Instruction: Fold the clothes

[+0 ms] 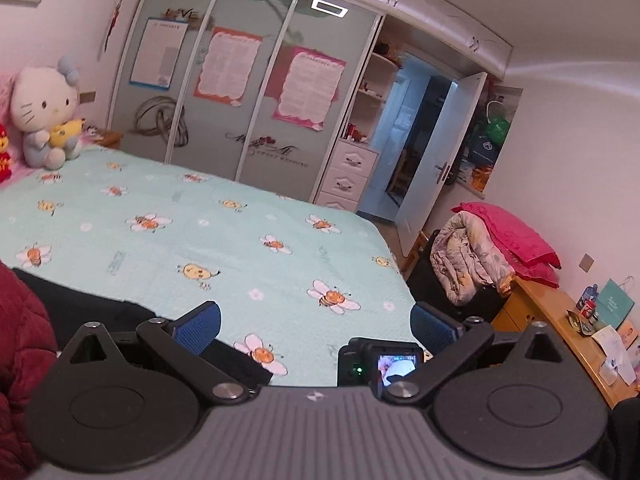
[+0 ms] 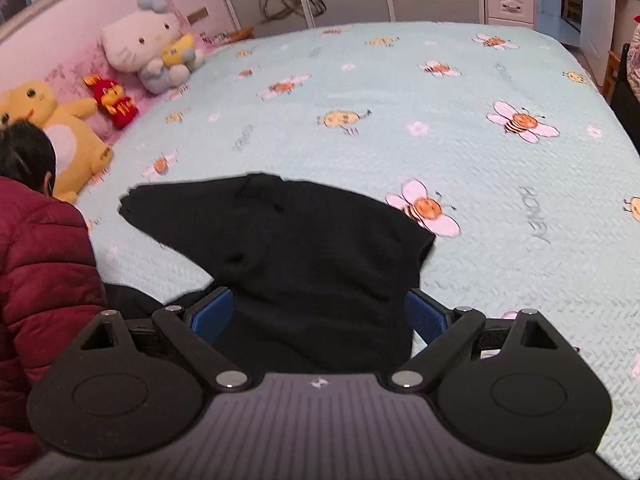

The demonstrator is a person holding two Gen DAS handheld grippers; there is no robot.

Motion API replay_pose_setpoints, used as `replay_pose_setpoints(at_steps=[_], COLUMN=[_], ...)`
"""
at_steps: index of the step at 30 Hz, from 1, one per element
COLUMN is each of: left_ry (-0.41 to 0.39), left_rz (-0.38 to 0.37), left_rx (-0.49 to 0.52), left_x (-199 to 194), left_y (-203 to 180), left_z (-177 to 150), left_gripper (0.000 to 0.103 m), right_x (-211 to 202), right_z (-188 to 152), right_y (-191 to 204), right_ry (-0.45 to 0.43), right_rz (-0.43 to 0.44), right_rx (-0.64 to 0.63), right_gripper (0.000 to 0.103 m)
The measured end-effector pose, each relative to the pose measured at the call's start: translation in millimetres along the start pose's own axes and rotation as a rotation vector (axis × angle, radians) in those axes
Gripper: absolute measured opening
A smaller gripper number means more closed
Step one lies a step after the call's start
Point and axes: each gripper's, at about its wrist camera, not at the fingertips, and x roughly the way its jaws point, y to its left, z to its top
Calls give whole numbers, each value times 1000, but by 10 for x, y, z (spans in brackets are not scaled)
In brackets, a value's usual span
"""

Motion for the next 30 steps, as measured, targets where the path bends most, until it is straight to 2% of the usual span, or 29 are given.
replay_pose_setpoints(at_steps=[13,18,22,26,30], left_ry=[-7,3,13,37,50], left_rz=[28,35,38,2,-54], left_rx=[30,29,23,-22,-12], left_x=[120,156,189,232,194], left_y=[-232,-222,-201,-37,85], left_z=[123,167,196,190,185], left_gripper=[103,103,103,103,103], right_x=[-292,-331,-377,-507,-644], right_z=[541,580,548,559,607], right_y=[-239,-250,-202,-79,2], right_ry=[-127,-114,-102,-93,-107], right_rz=[99,133,168,240,299], right_rx=[95,72,106,166,228], right_gripper=[93,93,93,93,93])
